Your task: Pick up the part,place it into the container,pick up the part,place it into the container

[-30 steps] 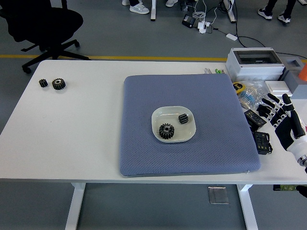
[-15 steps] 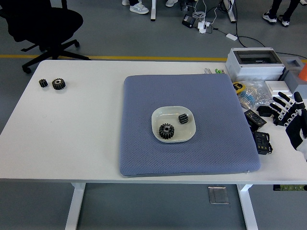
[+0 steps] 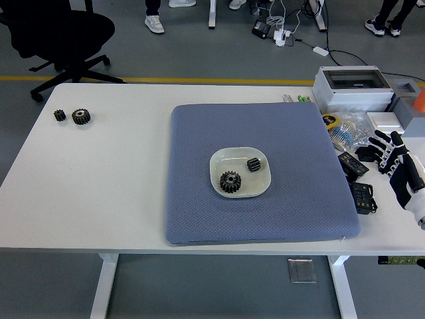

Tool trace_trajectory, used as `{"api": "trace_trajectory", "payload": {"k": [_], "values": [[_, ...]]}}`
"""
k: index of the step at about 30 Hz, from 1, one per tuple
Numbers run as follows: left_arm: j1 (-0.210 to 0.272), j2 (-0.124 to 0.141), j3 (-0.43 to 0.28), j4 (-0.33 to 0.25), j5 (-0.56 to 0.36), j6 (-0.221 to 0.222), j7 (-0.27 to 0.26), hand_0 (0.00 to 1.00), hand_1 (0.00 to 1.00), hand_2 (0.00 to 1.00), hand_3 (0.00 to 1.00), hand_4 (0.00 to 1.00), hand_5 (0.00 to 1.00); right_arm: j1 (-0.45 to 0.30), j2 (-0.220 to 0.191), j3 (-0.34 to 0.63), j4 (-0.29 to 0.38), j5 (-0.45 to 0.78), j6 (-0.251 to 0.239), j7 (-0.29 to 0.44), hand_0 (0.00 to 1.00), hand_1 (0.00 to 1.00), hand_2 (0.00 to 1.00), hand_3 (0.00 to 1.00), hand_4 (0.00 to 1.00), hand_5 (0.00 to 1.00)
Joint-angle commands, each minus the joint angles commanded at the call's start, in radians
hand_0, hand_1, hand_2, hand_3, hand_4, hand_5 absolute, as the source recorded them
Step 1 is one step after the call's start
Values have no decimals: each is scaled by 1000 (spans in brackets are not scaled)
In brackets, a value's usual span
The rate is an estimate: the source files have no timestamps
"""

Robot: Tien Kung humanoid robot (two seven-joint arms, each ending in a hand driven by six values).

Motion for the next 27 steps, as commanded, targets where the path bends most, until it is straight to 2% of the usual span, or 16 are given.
{"api": "trace_trajectory", "payload": {"k": [1, 10, 16, 27], "values": [[-1, 0, 1, 0, -1, 0, 0, 654, 632, 711, 589, 695, 616, 2, 2, -4, -1, 6, -8, 4, 998, 998, 994, 998, 998, 998], [-7, 0, 5, 0, -10, 0, -2, 654, 630, 711, 589, 695, 619, 9, 5, -16, -13, 141, -30, 37, 998, 998, 998, 998, 998, 998], [-10, 0, 7, 0, -13, -1, -3, 654, 631, 712, 587, 694, 617, 5, 5, -11, -13, 131, -43, 41, 998, 998, 998, 998, 998, 998], [-16, 0, 5, 0, -16, -1, -8, 654, 632, 711, 586, 692, 615, 8, 3, -5, -14, 135, -36, 35, 998, 998, 998, 998, 998, 998]]}}
